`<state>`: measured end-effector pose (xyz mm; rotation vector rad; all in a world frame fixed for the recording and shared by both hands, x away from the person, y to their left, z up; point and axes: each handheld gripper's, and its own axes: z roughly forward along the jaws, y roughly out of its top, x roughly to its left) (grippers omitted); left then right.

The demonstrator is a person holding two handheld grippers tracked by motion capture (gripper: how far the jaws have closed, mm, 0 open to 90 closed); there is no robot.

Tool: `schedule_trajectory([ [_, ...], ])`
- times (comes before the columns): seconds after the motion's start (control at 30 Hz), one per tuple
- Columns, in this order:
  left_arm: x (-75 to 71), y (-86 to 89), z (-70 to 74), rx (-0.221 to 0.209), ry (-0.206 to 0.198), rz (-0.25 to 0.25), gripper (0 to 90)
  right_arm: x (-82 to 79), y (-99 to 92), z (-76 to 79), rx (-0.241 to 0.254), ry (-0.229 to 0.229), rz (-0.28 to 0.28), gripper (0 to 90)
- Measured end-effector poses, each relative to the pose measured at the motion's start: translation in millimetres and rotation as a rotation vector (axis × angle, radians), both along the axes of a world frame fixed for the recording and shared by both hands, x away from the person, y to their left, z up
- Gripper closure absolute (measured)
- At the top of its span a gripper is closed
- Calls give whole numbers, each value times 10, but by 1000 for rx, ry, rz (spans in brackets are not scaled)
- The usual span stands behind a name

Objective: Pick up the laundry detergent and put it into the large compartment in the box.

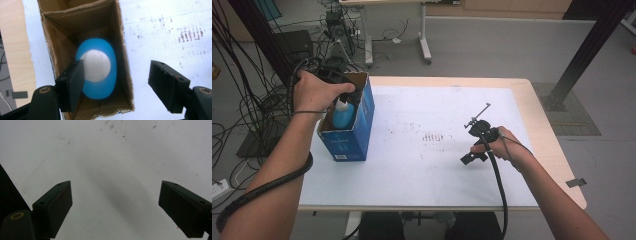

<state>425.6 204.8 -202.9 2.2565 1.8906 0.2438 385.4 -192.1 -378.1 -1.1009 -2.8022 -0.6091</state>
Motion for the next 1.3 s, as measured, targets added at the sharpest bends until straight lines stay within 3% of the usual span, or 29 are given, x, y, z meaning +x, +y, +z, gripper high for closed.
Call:
schedule_trajectory([
  [0.33,-63,-69,167,11,-27,-9,216,-2,8,-1,3,0,4,114],
  [0.57,-124,-204,289,11,-42,-46,144,5,14,-4,1,4,1,114],
  [0.93,-261,-554,503,-1,-63,-142,89,28,2,20,6,7,-2,113],
  [1.3,-403,-970,627,-15,-76,-282,70,27,-40,60,9,0,-10,112],
])
